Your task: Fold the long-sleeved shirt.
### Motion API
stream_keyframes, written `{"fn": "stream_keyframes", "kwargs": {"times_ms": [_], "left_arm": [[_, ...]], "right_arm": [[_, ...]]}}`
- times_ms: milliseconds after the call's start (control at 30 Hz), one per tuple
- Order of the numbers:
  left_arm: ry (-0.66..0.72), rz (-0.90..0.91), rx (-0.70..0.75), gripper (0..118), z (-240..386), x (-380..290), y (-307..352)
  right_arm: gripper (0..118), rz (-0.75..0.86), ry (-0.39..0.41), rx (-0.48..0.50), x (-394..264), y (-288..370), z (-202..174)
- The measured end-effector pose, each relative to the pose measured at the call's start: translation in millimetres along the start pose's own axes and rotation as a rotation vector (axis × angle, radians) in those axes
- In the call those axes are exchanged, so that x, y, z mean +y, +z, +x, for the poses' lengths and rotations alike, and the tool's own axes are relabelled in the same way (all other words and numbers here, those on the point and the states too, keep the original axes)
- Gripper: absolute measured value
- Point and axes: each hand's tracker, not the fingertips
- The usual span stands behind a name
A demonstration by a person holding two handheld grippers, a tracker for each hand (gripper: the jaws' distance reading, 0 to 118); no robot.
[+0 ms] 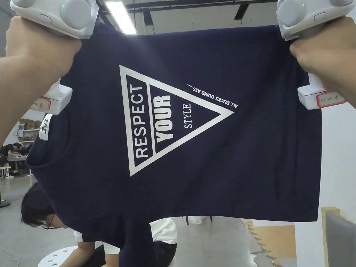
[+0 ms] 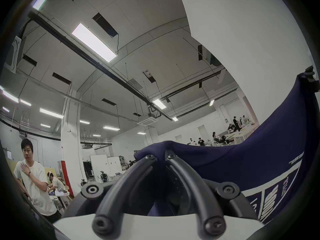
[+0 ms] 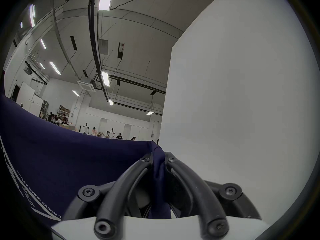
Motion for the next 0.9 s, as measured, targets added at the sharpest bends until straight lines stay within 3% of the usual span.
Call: {"fn": "stream_keyframes", "kwargs": {"times_ms": [400,467,567,900], "left_arm": [[-0.012,-0.127,-0.078,8,22.8,-89.9,23.1],[-0.044,-0.153,-0.087,8,27.1,-108.0,29.6],[-0.081,-0.210,-0.129,8,27.9,-132.1,43.3],[-0.150,-0.306,-0.179,8,10.1,-163.4,128.3]], "right_arm": [[9,-0.092,0.048,0.048,-86.0,14.2,-21.5],[9,-0.116,0.094,0.058,-104.5,18.8,-25.8],[9,-0.151,0.094,0.073,-128.4,34.0,-23.1],[9,-0.262,0.123,0.160,-177.4,99.8,-21.1]]}}
